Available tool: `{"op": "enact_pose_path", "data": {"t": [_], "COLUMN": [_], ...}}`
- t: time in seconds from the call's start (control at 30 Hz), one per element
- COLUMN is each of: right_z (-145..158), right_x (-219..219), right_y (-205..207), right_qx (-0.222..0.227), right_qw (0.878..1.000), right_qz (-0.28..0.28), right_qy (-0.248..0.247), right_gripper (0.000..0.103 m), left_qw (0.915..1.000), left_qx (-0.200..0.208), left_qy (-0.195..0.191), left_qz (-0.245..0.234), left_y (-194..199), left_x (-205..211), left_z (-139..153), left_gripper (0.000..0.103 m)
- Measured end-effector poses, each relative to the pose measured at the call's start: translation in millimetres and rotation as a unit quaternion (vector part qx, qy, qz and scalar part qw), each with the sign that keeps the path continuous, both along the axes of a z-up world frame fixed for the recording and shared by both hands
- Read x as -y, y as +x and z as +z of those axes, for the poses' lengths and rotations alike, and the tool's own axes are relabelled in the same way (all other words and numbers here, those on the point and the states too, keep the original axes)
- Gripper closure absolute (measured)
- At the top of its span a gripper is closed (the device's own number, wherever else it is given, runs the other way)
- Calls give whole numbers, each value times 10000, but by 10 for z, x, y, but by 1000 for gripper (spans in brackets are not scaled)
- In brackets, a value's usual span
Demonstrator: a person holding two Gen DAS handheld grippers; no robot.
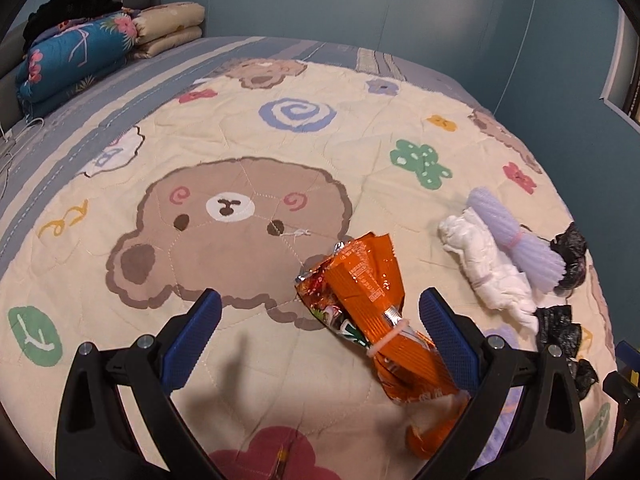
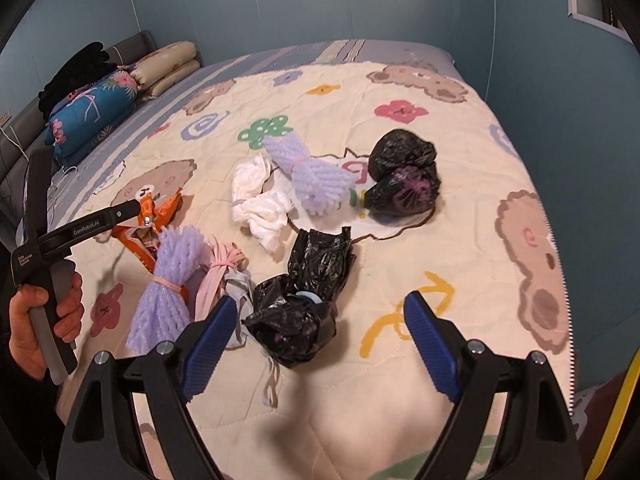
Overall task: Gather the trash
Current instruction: 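Grasp the orange wrapper with left tool while right tool grasps the black bag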
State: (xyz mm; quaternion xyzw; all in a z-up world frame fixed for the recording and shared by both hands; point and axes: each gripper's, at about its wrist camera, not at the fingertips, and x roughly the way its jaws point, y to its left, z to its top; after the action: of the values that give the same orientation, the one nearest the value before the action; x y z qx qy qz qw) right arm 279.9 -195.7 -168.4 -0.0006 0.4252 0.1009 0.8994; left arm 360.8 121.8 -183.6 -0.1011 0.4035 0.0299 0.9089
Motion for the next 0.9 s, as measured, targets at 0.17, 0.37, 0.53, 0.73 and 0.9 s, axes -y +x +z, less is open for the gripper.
{"op": "enact_pose_path", "data": {"t": [0.17, 0.37, 0.53, 0.73, 0.9], "right_z": [-128, -245, -370, -460, -486], "right_x": [-64, -111, -91, -153, -203], "right_y": [154, 298, 434, 456, 460], "right_qx": [-180, -334, -536, -680, -732], "right_qw": [9998, 9994, 9985, 9974, 9970], "right_qz": [54, 82, 37, 193, 254], "right_qy": [7, 43, 114, 102, 39], "right_gripper": [21, 21, 25, 50, 64], "left_qw": [9993, 9992, 9978, 9964, 9954], "left_qx": [-166, -134, -371, -480, -545], "left_qy": [-348, -313, -380, -666, -767], "left_qz": [-2, -232, -407, -230, -193], "left_y": [118, 162, 221, 267, 248], "left_x": [-18, 84, 161, 70, 5], "left_z": [-145, -199, -299, -389, -409], "left_gripper": [8, 8, 32, 52, 68]}}
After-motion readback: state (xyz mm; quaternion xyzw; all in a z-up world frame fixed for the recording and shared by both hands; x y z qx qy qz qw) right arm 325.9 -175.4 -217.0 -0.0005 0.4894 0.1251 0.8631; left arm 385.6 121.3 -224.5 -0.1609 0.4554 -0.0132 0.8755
